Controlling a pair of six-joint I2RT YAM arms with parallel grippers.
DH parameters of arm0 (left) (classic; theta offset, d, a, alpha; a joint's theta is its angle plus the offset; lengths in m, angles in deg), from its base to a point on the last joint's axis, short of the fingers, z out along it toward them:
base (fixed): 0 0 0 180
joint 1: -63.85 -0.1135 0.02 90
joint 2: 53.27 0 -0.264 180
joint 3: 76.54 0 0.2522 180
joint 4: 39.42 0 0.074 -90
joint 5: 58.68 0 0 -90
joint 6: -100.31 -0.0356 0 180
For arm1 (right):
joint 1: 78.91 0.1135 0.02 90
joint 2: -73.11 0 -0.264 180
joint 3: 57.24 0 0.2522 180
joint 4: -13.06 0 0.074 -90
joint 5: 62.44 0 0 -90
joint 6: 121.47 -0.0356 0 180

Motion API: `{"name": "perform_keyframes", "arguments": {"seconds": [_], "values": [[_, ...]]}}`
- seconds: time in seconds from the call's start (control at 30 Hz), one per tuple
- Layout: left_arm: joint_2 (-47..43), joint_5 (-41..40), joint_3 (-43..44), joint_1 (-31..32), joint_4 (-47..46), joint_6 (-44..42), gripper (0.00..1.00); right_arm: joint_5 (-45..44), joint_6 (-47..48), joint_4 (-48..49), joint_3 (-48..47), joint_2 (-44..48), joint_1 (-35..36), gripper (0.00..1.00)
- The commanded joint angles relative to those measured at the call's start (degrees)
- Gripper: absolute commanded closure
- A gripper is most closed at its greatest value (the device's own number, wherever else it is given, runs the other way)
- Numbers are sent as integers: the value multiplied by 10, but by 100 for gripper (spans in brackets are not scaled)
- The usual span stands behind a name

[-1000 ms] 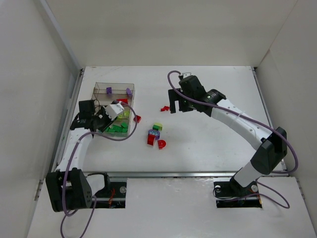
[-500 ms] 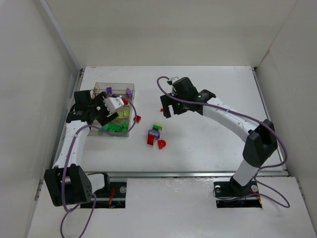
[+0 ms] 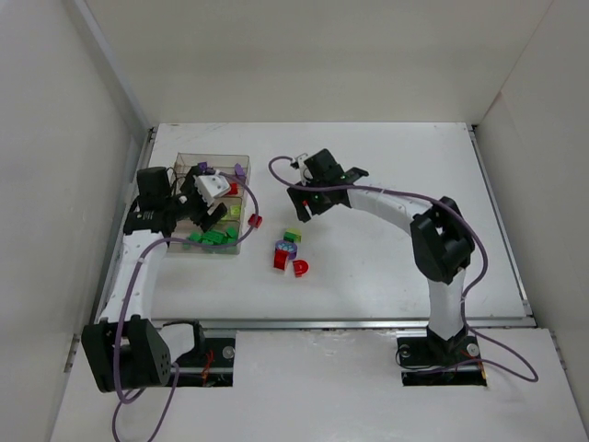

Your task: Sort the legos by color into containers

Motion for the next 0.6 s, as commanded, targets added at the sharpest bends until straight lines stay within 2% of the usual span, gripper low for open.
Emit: {"name": "perform_keyframes", "arguments": {"seconds": [0.0, 0.13, 0.2, 0.3, 0.37, 0.43, 0.47, 0.5, 0.57], "values": [[-17, 21, -17, 17, -40, 51, 29, -10, -48, 45, -85, -20, -15, 23], [-10, -12, -24, 43, -80, 95, 31, -46, -82, 12, -147, -70, -15, 25], [5, -30, -24, 63, -98, 113, 32, -82, -95, -5, -183, -90, -21, 30], [20, -60, -24, 92, -107, 107, 34, -66, -122, -19, -196, -104, -40, 34], [30, -76, -17, 134, -107, 45, 32, -43, -148, -5, -184, -93, -52, 34], [59, -76, -3, 163, -78, -11, 23, -17, -164, 16, -158, -74, -72, 32], [73, -76, 14, 183, -57, -57, 19, -11, -169, 32, -131, -57, -78, 31], [89, -76, 25, 191, -2, -157, 13, -4, -176, 32, -120, -49, -84, 29], [148, -76, 70, 198, 56, -246, 9, 4, -176, 39, -94, -35, -92, 23]]}}
